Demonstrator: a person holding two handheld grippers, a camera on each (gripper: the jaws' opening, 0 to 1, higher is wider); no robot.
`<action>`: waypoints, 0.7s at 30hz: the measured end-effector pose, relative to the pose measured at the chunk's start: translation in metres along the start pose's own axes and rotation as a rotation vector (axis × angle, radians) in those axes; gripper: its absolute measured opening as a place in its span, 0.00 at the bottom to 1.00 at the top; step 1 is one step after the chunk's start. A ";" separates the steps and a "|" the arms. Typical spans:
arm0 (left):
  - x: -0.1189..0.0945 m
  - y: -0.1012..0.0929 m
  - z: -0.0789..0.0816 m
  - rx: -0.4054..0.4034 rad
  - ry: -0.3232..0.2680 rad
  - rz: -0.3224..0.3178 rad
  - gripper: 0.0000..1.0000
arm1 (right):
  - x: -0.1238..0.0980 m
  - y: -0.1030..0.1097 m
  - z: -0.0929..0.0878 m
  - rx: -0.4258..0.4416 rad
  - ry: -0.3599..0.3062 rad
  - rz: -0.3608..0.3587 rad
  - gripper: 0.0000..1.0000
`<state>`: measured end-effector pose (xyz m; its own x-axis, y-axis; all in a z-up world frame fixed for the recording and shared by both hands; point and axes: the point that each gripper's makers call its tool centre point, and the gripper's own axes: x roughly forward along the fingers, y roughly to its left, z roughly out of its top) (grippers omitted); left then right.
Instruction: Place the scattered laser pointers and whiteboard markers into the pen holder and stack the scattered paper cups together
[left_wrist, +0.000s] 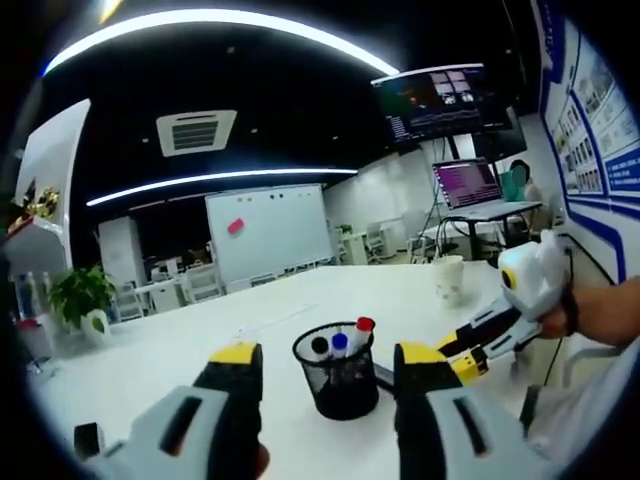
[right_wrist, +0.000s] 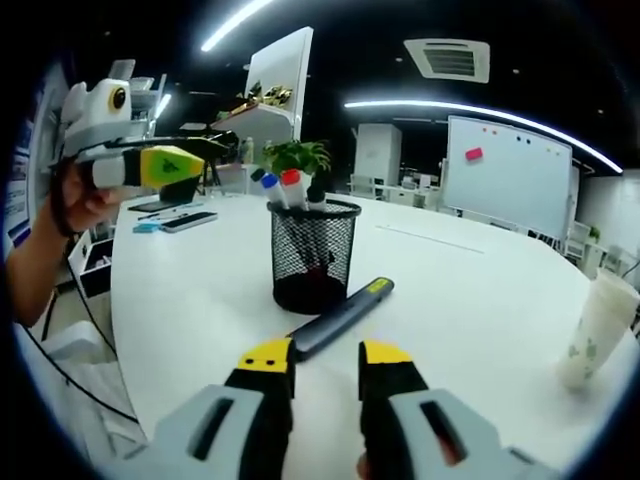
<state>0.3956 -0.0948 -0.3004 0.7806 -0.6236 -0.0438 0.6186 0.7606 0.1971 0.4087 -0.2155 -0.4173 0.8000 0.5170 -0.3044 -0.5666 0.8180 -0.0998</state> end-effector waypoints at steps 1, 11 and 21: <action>-0.001 0.000 -0.001 -0.001 0.001 -0.001 0.54 | 0.000 0.000 0.000 0.000 0.000 0.000 0.25; -0.011 0.004 -0.010 -0.020 0.008 -0.003 0.53 | 0.001 -0.002 -0.001 0.001 0.005 -0.005 0.25; -0.019 -0.001 -0.018 -0.031 0.019 -0.001 0.53 | 0.000 -0.007 -0.001 0.000 0.006 -0.013 0.25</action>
<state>0.3815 -0.0802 -0.3173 0.7813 -0.6210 -0.0630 0.6218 0.7653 0.1667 0.4126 -0.2210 -0.4174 0.8063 0.5045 -0.3090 -0.5559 0.8247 -0.1041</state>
